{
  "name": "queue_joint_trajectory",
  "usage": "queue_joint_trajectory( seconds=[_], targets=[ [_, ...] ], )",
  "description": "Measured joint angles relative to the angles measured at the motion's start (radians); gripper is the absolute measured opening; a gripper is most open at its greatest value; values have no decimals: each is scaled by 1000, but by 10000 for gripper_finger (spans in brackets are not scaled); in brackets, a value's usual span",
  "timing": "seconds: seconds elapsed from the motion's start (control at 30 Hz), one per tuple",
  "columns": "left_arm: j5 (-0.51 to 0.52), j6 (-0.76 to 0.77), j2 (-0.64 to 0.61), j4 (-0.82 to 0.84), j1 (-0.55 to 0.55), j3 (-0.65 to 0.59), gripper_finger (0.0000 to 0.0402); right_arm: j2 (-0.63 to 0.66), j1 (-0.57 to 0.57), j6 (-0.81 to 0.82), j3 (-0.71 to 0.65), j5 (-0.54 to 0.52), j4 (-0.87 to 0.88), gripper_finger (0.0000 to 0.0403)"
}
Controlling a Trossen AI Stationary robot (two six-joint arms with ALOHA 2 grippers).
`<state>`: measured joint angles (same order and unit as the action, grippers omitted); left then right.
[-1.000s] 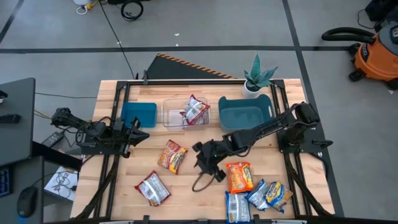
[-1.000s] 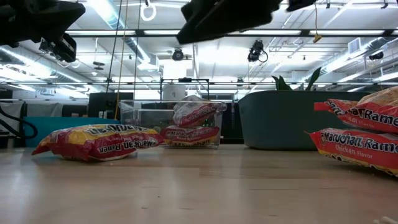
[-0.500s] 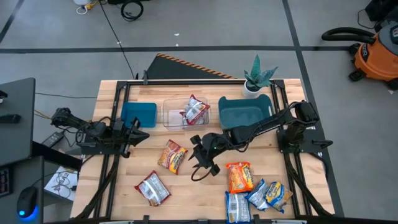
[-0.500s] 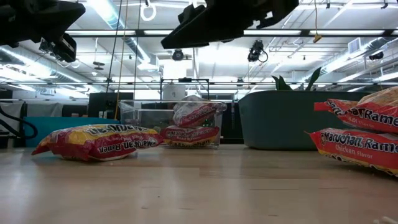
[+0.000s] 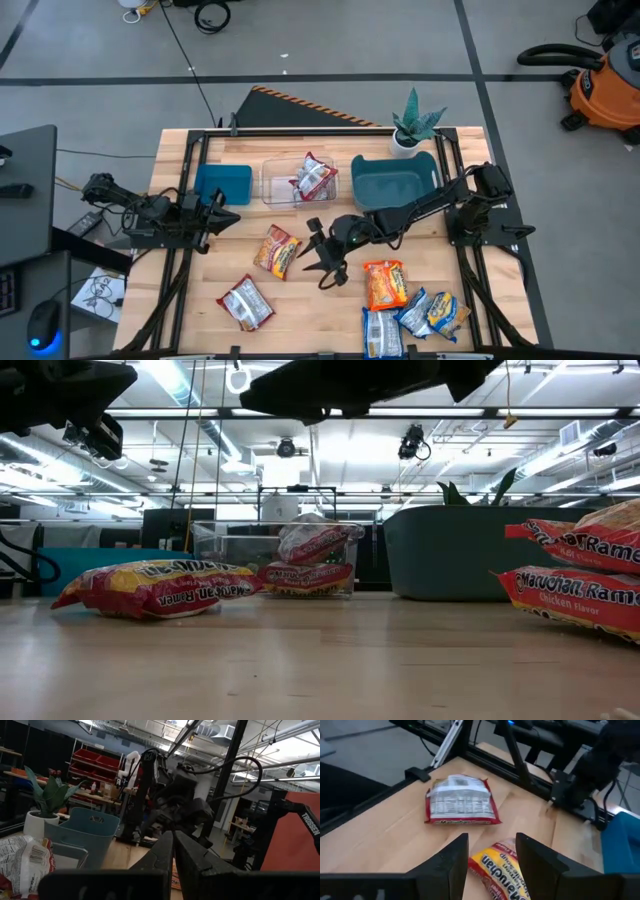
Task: Sort Maruchan noodles
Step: Put the red noodle pack into the transparent bin
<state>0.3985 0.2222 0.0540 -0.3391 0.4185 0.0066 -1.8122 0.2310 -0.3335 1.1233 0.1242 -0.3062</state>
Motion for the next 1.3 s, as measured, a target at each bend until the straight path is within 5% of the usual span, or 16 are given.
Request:
queue_joint_trajectory(
  seconds=[0.3,0.97,1.3],
  targets=[
    [0,0,0,2,0,0,23,-158,31,-12,20,18,-164,169],
    [0,0,5,0,0,0,23,-297,50,-86,316,59,142,169],
    [0,0,5,0,0,0,23,-297,-43,-131,317,-91,239,169]
  ],
)
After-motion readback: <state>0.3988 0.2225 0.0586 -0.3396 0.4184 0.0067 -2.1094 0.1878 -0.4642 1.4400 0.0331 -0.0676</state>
